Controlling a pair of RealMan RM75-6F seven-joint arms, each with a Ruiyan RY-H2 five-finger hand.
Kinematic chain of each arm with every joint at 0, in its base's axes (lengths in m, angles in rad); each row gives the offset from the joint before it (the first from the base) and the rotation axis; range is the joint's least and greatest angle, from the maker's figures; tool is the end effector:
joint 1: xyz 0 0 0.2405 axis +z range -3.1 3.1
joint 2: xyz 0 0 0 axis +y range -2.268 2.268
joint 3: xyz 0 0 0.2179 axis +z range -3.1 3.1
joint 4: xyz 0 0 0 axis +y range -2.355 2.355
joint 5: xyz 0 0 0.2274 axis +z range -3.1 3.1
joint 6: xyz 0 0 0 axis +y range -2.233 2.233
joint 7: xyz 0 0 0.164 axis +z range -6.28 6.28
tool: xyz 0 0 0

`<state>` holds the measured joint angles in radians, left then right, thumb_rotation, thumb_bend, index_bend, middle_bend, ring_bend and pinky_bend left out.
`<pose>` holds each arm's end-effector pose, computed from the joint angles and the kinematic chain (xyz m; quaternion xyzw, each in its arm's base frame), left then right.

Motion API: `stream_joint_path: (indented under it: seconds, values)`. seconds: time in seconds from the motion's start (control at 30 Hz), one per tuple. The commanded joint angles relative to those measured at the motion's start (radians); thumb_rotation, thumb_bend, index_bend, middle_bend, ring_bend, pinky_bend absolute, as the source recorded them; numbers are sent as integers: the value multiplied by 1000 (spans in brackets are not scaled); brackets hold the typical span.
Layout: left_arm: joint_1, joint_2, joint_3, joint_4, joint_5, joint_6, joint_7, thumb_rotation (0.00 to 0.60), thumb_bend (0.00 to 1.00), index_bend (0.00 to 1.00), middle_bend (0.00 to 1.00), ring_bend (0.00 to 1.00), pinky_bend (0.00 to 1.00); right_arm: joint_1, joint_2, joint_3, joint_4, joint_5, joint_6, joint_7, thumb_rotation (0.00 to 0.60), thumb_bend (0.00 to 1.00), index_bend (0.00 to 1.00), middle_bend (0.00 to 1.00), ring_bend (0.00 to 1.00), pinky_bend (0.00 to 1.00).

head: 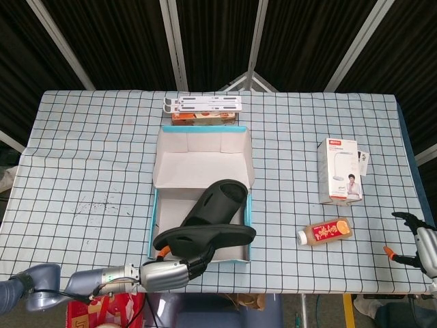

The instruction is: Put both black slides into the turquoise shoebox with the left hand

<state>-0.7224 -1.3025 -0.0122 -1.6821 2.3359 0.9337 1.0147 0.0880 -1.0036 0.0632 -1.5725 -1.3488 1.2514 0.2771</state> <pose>-0.0625 0.1869 -0.0358 -0.8028 0.4352 -0.3166 0.2566 -0.3405 -0.1999 0.1490 0.5331 -0.5172 0.3432 0.5750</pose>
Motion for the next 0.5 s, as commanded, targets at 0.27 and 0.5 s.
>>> stream_joint_path:
  seconds: [0.27, 0.5]
  values:
    - [13, 10, 51, 23, 14, 61, -52, 600, 516, 249, 567, 148, 159, 2, -1, -1, -2, 2, -4, -3, 600, 233, 259, 252, 291, 298]
    - [18, 2, 66, 55, 9, 87, -84, 600, 393, 240, 520, 140, 158, 4, -2, -1, -1, 4, -9, -4, 600, 233, 259, 252, 291, 298]
